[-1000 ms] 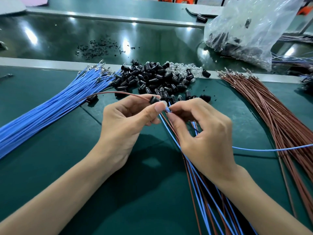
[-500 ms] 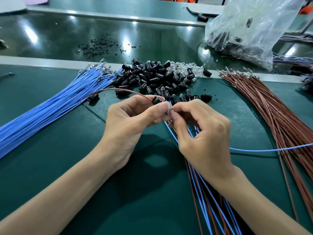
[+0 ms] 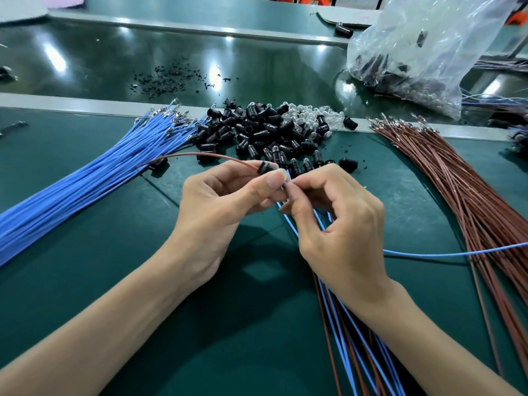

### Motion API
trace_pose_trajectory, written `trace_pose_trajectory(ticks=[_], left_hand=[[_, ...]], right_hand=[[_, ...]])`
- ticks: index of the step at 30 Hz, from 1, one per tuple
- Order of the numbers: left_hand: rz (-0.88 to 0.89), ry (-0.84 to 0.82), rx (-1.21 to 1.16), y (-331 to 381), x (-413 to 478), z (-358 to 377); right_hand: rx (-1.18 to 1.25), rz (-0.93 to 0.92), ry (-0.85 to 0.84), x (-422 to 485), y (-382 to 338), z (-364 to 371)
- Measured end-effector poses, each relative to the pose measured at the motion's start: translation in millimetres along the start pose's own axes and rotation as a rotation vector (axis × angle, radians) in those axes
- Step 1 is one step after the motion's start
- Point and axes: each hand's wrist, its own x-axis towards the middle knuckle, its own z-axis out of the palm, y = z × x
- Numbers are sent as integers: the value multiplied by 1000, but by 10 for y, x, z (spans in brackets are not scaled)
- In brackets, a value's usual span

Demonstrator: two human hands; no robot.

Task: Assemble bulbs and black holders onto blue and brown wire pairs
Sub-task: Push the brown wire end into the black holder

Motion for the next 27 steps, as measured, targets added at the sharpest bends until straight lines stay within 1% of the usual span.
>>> trace_pose_trajectory(ticks=[5,12,20,27], left_hand=[[-9,-30,-6,-9,-1,-6],[-5,-25,-33,-18,1,-7],[5,-14,-24,-17,5,-9],[60,2,3,-27,11,-14]], right_hand=[[5,-18,3,2,5,-7],[-16,-53,17,4,8,10],[10,-12,3,33,21,-8],[-65,-5,1,27,-3,-6]])
